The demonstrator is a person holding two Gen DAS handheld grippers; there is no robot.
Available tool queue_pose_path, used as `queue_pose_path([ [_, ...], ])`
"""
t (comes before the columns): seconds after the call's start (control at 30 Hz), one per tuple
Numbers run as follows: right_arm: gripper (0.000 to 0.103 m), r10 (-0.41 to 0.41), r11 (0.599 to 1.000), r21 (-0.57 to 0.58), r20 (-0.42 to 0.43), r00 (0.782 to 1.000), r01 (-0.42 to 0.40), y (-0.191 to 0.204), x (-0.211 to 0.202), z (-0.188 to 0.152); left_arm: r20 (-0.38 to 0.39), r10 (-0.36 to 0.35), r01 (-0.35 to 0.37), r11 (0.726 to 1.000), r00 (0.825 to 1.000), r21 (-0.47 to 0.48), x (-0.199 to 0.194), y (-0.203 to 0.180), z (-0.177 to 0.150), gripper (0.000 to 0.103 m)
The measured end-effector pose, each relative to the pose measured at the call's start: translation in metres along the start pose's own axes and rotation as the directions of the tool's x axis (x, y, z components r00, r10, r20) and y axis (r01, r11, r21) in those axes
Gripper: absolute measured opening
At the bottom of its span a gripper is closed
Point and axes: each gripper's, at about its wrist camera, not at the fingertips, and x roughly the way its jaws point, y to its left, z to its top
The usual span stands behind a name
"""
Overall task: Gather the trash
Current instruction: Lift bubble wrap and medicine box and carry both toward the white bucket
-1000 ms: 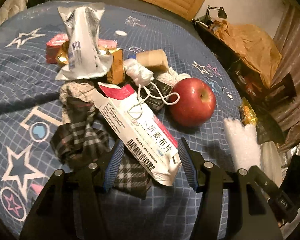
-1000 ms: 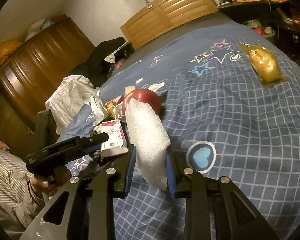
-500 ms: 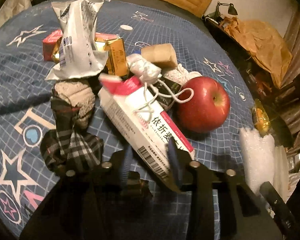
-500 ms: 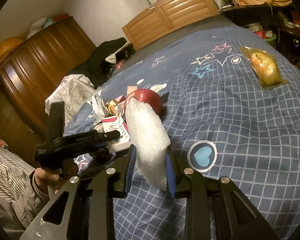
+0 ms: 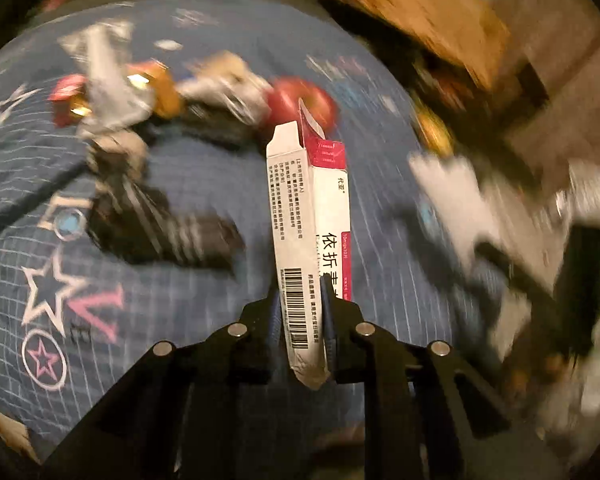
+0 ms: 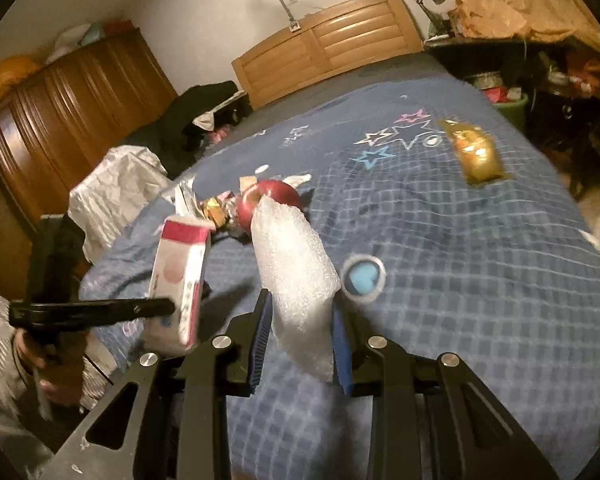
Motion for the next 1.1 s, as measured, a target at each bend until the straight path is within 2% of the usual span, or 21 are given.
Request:
queue_pose_path([
  [0.1,0.03,-0.038,0.999,-0.006,-0.025,0.999,0.038,0.001,-0.009,-0.017,-0.081,0.022,-0.016,0.997,0.996,0.074,0.01,0.003,-0.013,0.023],
  [0.17,0.03,-0.082,0.997,-0.01,-0.055,0.995,0.081,-0.001,-0.006,-0.031,-0.101,0.042,-0.036,0.998,0.994,0.06,0.018,0.015,-0.015,0.035],
  [0.2,0.03,-0.1,0.995,-0.014,-0.064,0.993,0.099,-0.002,-0.003,-0.037,-0.093,0.068,-0.063,0.997,0.993,0.054,0.019,0.018,-0.015,0.037],
  [0.23,0.03,-0.111,0.994,-0.023,-0.063,0.992,0.109,-0.002,-0.001,-0.041,-0.061,0.12,-0.117,0.991,0.991,0.061,0.016,0.019,-0.015,0.047],
  [0.27,0.031,-0.13,0.991,-0.048,-0.045,0.99,0.128,0.002,-0.003,-0.044,-0.043,0.15,-0.147,0.987,0.988,0.07,0.012,0.016,-0.017,0.062],
  [0.33,0.031,-0.143,0.988,-0.066,-0.035,0.989,0.141,0.009,-0.003,-0.046,0.008,0.21,-0.21,0.973,0.978,0.093,0.004,0.008,-0.019,0.076],
  [0.47,0.033,-0.145,0.988,-0.061,-0.027,0.989,0.143,0.011,-0.002,-0.048,0.101,0.267,-0.278,0.955,0.958,0.107,-0.009,-0.013,-0.023,0.083],
  [0.53,0.041,-0.145,0.988,-0.056,-0.028,0.989,0.143,0.012,0.001,-0.048,0.121,0.293,-0.308,0.942,0.948,0.132,-0.002,-0.025,-0.022,0.083],
  [0.6,0.048,-0.14,0.989,-0.053,-0.028,0.99,0.139,0.008,0.008,-0.044,0.124,0.344,-0.36,0.92,0.931,0.156,0.011,-0.04,-0.021,0.083],
  [0.63,0.049,-0.138,0.989,-0.052,-0.025,0.99,0.137,0.007,0.01,-0.044,0.12,0.38,-0.396,0.904,0.917,0.163,0.021,-0.045,-0.021,0.083],
  [0.73,0.049,-0.119,0.992,-0.036,-0.024,0.993,0.118,0.003,0.015,-0.042,0.105,0.424,-0.437,0.883,0.899,0.171,0.039,-0.047,-0.027,0.08],
  [0.9,0.049,-0.064,0.997,0.052,-0.006,0.998,0.064,-0.014,0.016,-0.04,0.1,0.398,-0.408,0.904,0.912,0.13,0.044,-0.036,-0.029,0.061],
  [1.0,0.041,-0.029,0.998,0.061,-0.001,1.0,0.029,-0.015,0.017,-0.039,0.115,0.399,-0.412,0.903,0.91,0.127,0.044,-0.037,-0.03,0.058],
  [1.1,0.039,-0.015,0.999,0.031,0.006,1.0,0.015,-0.007,0.016,-0.04,0.126,0.396,-0.411,0.903,0.91,0.129,0.044,-0.041,-0.033,0.055],
])
